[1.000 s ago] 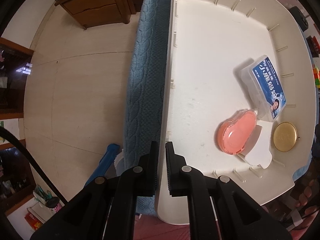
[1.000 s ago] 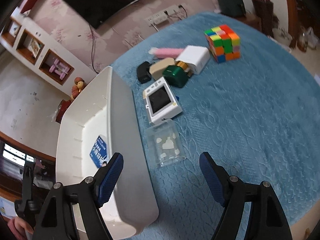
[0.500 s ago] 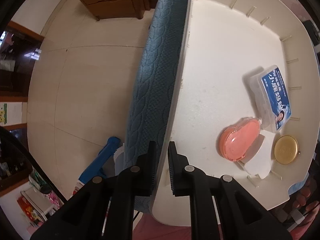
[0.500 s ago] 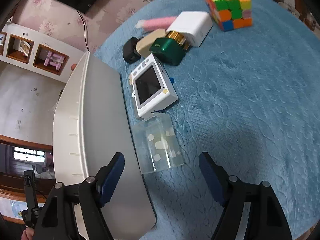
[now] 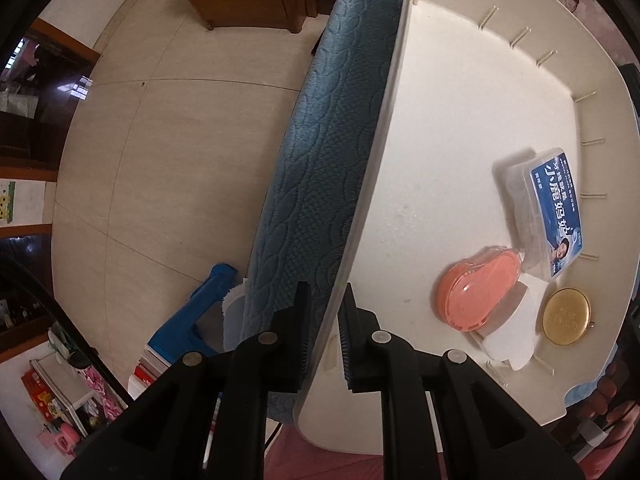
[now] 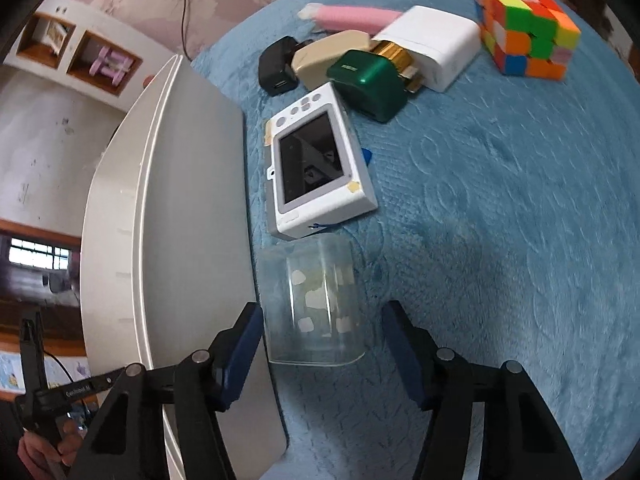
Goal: Organize rigid objects
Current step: 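Close the right tool on the clear plastic container, then carry the clear container into the tray with the right tool and release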
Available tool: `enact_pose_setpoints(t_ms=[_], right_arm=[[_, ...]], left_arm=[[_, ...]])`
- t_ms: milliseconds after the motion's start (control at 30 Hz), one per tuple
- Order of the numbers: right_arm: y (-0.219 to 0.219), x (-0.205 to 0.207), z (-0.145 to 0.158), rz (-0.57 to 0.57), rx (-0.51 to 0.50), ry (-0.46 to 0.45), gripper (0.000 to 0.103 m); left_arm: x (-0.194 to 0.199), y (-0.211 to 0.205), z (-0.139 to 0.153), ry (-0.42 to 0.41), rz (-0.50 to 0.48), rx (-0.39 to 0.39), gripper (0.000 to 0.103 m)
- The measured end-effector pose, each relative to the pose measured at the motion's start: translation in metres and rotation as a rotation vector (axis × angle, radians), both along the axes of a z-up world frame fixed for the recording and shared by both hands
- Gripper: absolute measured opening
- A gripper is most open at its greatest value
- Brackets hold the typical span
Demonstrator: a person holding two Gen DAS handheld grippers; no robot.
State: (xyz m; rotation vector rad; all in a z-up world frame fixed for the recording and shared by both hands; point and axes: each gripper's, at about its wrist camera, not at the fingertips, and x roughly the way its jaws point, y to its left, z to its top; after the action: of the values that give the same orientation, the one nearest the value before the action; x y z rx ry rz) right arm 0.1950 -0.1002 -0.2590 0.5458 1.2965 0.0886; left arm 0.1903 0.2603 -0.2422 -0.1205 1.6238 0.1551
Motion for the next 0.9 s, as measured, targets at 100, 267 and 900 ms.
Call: enact_pose_setpoints(t_ms=[100, 267, 900], right_arm=[[0.001, 0.003, -0.003, 0.005, 0.041, 0.003, 0.05], [-0.003, 0.005, -0.005, -0.012, 0.054, 0.007, 0.049], [-0.02, -0.06, -0.012, -0.23, 0.146, 0.091, 0.048]], left_arm=[[0.0, 0.001, 0.0, 0.0, -0.003, 0.0, 0.016], [0.0, 0.002, -0.002, 0.007, -0.006, -0.004, 0.016], [0.001, 0.003, -0.016, 0.045, -0.075, -0.056, 0.012]])
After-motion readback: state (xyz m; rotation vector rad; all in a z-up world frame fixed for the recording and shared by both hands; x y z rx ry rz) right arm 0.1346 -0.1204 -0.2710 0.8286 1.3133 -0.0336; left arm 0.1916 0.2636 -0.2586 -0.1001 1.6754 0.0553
